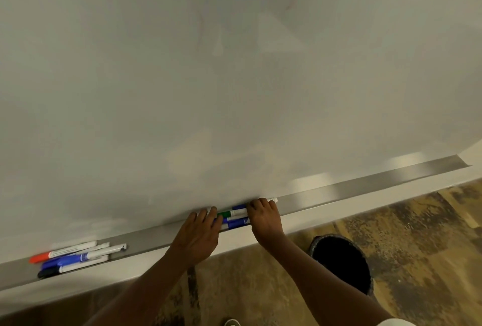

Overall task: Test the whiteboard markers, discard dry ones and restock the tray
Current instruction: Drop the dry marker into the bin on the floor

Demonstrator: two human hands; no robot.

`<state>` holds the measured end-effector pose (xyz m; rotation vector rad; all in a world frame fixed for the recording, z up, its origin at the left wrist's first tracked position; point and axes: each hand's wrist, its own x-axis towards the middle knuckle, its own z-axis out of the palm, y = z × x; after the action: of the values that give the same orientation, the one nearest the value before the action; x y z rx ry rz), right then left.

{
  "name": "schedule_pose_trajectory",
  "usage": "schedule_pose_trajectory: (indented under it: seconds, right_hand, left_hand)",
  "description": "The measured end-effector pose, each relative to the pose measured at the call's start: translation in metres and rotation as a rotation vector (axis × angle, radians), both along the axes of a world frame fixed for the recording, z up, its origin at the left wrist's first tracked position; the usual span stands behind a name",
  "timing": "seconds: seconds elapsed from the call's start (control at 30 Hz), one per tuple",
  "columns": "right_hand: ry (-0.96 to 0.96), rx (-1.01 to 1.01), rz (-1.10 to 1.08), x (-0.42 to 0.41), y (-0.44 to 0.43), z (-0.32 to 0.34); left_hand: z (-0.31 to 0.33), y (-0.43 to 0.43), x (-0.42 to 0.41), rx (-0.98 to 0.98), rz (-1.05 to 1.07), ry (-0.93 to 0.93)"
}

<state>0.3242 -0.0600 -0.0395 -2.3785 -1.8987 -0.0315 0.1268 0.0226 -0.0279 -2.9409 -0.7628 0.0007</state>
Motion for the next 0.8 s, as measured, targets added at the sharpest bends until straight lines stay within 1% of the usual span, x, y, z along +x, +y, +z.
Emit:
schedule_pose_trajectory:
  seconds: [0.1,0.23,0.3,0.4,0.5,0.53,0.63,0.67,0.73,0.8]
  right_hand:
    - [-0.009,0.036,0.046,0.003,0.0,-0.002]
    - [0.011,0.14,0.09,-0.001,-0.005,0.01]
    - [0.026,0.234,0.112,-0.007,-0.009,0.02]
    - [0.086,0.351,0.145,-0.02,-0.016,0.037]
    - [0.133,0.441,0.152,-0.032,-0.016,0.067]
    - [0.147,0.499,0.166,-0.035,-0.014,0.08]
    - [0.163,0.694,0.255,-0.045,-0.006,0.126]
    - [0.181,0.733,0.283,-0.048,-0.001,0.139]
    - [0.266,0.774,0.335,-0.053,0.009,0.166]
    - [0.45,0.762,0.334,-0.062,0.015,0.195]
  left_hand:
    - [0.003,-0.001,0.002,0.01,0.013,-0.021]
    - [0.007,-0.003,0.01,-0.005,0.006,-0.063]
    - [0.015,-0.006,0.015,-0.008,-0.003,-0.118]
    - [0.036,-0.014,0.019,0.052,-0.007,-0.187]
    - [0.061,-0.014,0.015,0.076,0.027,-0.262]
    - [0.069,-0.011,0.012,0.069,0.041,-0.297]
    - [0.096,-0.002,0.002,0.099,0.065,-0.452]
    - [0.106,0.0,-0.001,0.151,0.063,-0.522]
    - [0.131,0.003,-0.008,0.207,0.075,-0.622]
    - [0.154,0.008,-0.014,0.276,0.064,-0.706]
